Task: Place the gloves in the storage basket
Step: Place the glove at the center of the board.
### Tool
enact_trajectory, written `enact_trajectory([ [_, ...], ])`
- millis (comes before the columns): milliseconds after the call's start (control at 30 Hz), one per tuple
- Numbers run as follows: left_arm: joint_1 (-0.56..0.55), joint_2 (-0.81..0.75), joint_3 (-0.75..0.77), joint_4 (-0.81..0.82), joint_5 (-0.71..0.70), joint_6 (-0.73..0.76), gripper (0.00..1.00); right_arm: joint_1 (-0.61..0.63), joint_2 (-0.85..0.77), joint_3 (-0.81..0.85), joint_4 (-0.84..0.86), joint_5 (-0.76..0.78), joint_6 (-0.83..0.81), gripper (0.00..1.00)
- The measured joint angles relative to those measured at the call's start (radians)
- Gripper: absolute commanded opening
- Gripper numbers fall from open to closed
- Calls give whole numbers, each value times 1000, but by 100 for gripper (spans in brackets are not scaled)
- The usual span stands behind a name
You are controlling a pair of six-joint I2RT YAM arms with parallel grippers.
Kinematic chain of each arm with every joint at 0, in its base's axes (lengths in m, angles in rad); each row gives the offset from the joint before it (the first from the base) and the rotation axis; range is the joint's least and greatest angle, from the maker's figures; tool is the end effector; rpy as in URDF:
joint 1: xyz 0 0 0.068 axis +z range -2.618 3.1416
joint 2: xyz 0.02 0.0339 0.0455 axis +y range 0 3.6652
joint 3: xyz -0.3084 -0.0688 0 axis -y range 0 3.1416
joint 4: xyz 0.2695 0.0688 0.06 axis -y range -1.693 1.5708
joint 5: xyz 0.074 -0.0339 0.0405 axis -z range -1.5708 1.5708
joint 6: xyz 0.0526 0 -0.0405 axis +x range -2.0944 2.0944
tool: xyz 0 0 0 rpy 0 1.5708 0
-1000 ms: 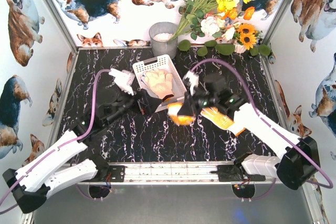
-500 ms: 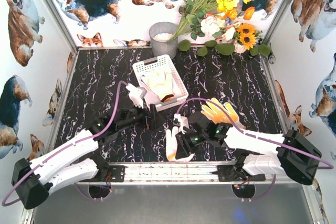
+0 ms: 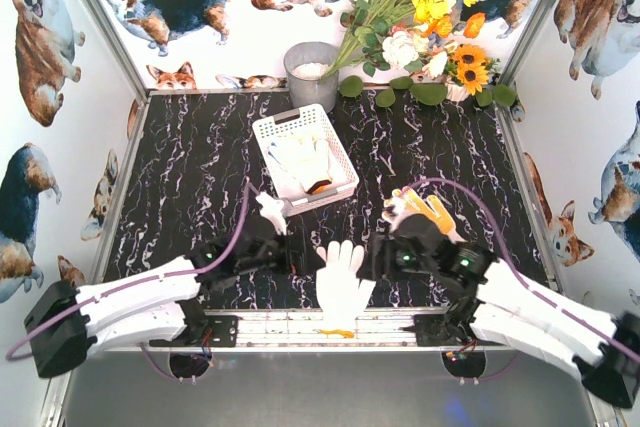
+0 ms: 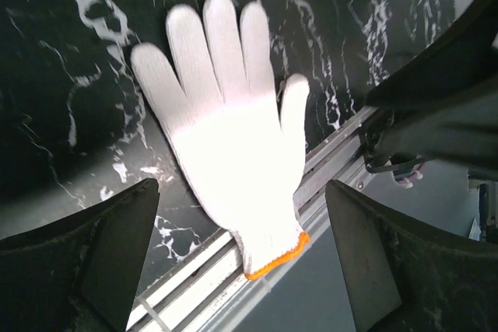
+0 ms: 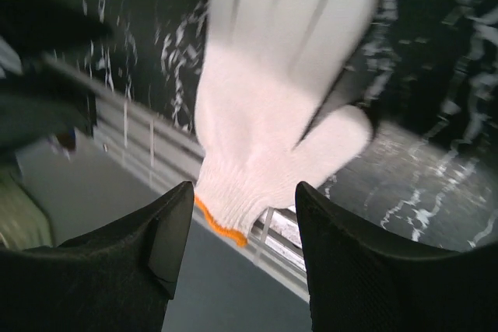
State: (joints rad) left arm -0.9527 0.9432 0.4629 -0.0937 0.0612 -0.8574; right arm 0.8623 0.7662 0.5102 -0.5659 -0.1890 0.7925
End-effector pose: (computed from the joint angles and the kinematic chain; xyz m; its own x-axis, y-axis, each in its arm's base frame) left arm 0.1202 -0.1745 0.2231 -0.8435 -0.1161 -0.5244 0.3139 0.6857 -0.6567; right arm 0.0961 0.1274 0.2251 -0.9250 -0.0045 -0.3800 -0.2427 0.7766 0.5814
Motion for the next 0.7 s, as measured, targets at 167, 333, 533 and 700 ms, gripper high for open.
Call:
enact_trajectory([
  [167,-96,104,-36,53,-58,-132,77,-43,-161,-99,-81,92,207,57],
  [333,-121,187,-43,100,-77,-215,70,-45,-146,-167,-102,105,332,54],
  [533,-124,259,-80,208,-65,-294,62,-45,15,-169,-27,80,392,48],
  [700,-128,309,-106,279,-34,-340,54,-46,172,-178,94,13,422,43],
])
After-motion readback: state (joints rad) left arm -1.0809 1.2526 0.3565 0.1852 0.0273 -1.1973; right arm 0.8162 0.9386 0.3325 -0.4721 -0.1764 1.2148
